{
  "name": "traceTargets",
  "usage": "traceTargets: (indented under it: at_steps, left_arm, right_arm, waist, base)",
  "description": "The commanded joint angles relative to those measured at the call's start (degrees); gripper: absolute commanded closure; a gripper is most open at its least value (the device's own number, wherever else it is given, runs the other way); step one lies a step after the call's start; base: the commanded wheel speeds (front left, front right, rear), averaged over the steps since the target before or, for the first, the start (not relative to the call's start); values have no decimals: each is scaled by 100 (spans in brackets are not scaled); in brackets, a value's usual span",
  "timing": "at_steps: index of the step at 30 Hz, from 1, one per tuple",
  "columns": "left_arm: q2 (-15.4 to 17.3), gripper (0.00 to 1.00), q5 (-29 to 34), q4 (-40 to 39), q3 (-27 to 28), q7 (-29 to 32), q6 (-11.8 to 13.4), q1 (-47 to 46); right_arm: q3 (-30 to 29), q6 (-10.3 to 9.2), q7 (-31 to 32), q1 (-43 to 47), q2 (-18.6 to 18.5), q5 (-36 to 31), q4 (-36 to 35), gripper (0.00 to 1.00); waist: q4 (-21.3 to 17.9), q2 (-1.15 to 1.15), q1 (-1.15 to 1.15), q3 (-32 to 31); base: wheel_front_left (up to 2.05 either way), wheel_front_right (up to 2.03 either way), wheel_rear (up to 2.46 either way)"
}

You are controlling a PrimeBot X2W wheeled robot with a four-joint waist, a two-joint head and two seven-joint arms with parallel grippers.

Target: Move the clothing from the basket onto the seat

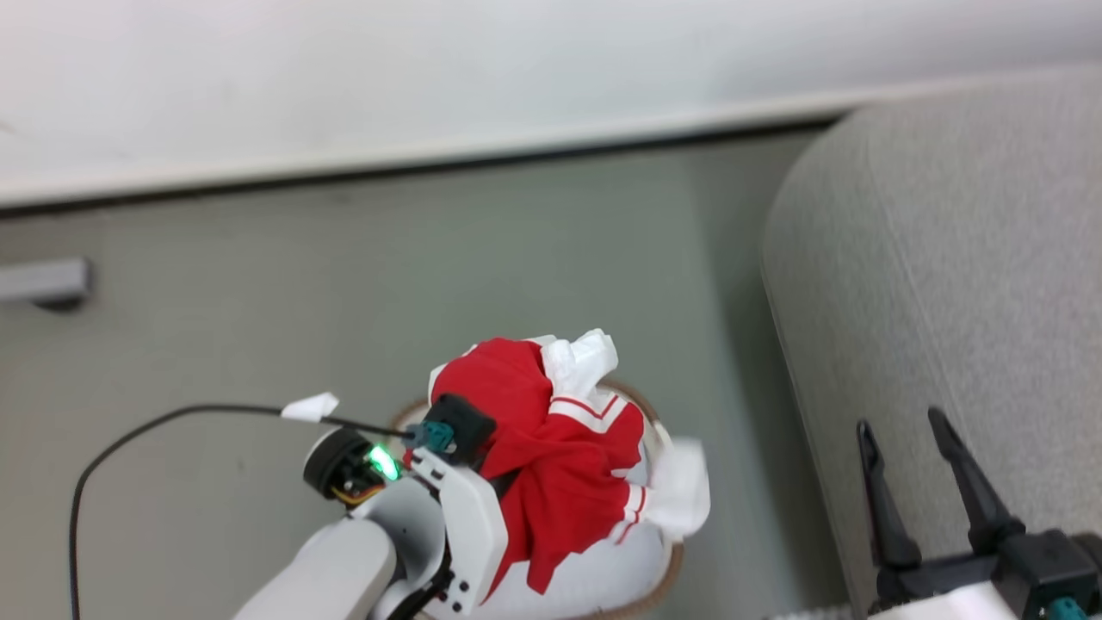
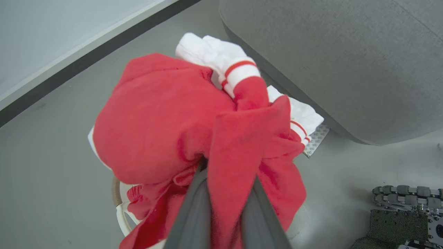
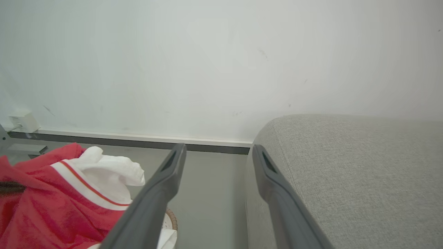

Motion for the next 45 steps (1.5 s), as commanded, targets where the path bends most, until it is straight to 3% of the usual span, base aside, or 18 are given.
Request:
traceTargets:
  at_steps: [1,17,29,45]
  left_arm:
    - [41,100,-99,-156,65,-37,79,164]
    - [275,100,-497,-1100,688,-272,780,584]
    - [351,100,-578,-1209,867,-226,861,295]
    - [450,100,-656,-1275,885,-231,881,230]
  right_arm:
    - [-21,-12,2,164,-9,-34,28,0]
    - [-96,-12,2,1168,-39,-69,192,0]
    - [-155,-12,3,1475,-74,-83,215,0]
    - [-183,-12,3,1482,-180,-61,162,0]
  waist:
    - [247,0,1,-566]
    - [206,0,1,-1736]
    - [79,0,1,-2131]
    - [-39,0,1,-2157]
  base:
    - [0,0,0]
    - [0,0,0]
    - [0,0,0]
    - [0,0,0]
